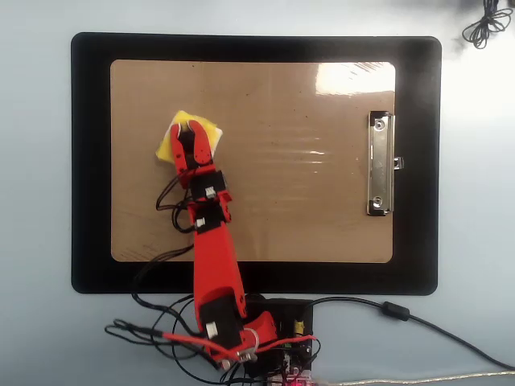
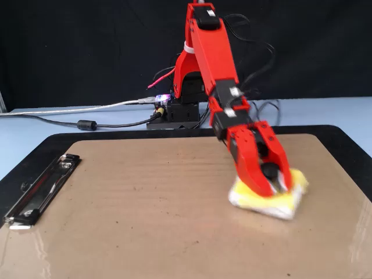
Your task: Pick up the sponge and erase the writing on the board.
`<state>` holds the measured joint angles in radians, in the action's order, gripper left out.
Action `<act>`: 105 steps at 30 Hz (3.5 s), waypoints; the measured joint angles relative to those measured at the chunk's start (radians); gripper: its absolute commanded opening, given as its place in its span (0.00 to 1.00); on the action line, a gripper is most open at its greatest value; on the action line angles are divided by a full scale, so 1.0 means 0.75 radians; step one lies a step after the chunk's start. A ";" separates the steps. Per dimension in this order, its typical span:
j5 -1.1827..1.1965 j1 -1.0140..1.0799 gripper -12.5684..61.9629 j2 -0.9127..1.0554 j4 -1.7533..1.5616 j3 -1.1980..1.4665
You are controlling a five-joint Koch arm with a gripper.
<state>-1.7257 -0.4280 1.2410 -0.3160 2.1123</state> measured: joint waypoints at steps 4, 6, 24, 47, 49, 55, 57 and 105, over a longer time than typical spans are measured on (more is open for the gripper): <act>-0.002 -0.041 0.06 0.274 0.059 0.229; 0.014 0.016 0.06 0.123 0.127 -0.018; -0.088 -0.155 0.06 -0.139 0.100 -0.235; -0.407 -0.800 0.06 0.335 0.305 0.205; -0.411 -0.808 0.06 0.407 0.305 0.280; -0.415 -0.802 0.20 0.483 0.311 0.356; -0.415 -0.802 0.46 0.483 0.311 0.358; 0.650 0.683 0.63 1.307 2.231 0.399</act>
<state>-1.2379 0.0844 2.2212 1.3576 2.4114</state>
